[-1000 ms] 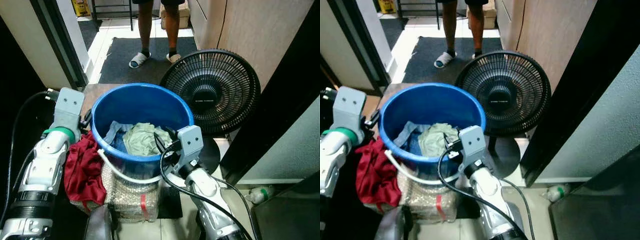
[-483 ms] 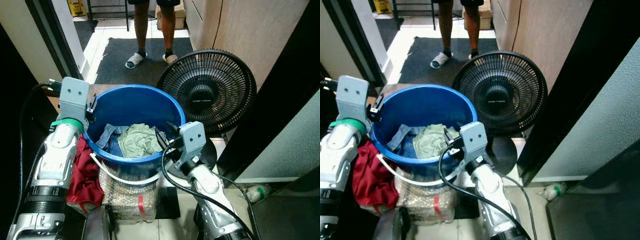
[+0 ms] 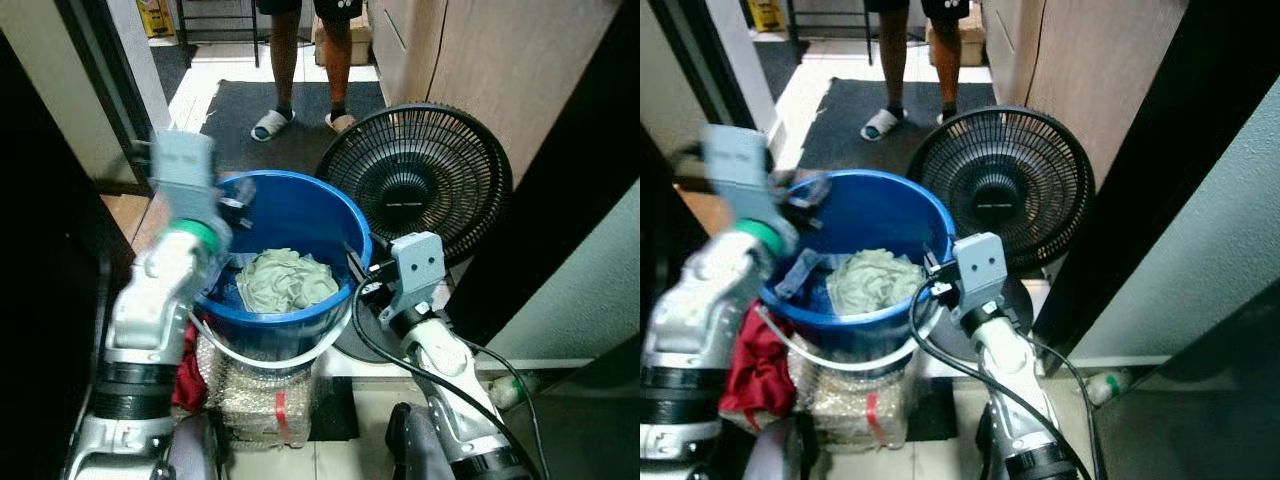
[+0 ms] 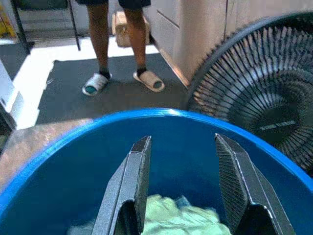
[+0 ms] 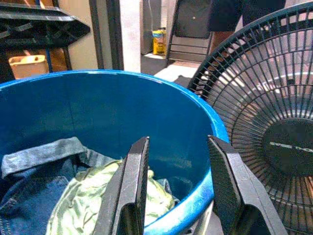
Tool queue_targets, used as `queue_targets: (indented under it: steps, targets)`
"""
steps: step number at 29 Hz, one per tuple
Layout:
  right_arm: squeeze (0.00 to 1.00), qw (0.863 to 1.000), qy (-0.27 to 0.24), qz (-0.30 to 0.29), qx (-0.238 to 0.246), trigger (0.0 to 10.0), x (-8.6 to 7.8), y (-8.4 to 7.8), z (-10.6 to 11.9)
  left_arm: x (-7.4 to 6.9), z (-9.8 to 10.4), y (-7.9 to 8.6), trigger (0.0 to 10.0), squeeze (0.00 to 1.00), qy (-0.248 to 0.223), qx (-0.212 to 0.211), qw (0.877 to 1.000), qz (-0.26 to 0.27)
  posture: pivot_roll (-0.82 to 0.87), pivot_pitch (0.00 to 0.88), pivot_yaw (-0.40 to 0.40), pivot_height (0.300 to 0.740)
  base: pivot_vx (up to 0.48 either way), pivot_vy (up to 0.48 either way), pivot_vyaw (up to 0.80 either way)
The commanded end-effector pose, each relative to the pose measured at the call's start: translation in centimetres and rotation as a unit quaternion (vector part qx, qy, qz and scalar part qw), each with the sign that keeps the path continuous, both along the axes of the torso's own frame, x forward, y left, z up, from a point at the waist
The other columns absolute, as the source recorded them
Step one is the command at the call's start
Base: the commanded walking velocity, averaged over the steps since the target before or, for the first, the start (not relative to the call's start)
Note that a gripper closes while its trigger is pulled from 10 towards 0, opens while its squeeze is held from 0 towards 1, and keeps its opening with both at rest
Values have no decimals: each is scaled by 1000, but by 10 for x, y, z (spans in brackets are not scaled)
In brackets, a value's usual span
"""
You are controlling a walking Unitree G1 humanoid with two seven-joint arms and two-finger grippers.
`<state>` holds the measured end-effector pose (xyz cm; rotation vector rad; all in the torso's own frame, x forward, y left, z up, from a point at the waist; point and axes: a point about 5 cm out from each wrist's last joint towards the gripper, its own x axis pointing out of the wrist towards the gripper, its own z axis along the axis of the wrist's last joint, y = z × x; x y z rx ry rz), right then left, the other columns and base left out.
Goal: Clothes washing
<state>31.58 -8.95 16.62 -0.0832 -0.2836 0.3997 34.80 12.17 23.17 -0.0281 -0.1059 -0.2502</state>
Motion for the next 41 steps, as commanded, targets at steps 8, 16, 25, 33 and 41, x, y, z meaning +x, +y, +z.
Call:
queue_targets:
  steps: [8,16,25,33,41]
  targets:
    - [0,995,57,-47,-66,10000,2,-14,-36,11,-23,-15,10000,0,61,16,997,31,77,81,22,490,0,0,0]
    - [0,978,70,-28,-195,10000,1,-15,-58,14,-19,8,10000,0,64,17,995,70,86,82,22,490,0,0,0]
    - [0,973,70,-23,-220,10000,0,-27,-63,12,-6,8,10000,0,48,-34,997,55,93,84,16,490,0,0,0]
    - [0,991,37,-18,-124,10000,3,-13,-40,12,30,-12,10000,0,-11,-105,994,7,85,84,25,490,0,0,0]
    - [0,992,39,-3,-122,10000,-2,-2,-46,8,64,-36,10000,0,-58,-150,986,-55,91,85,24,490,0,0,0]
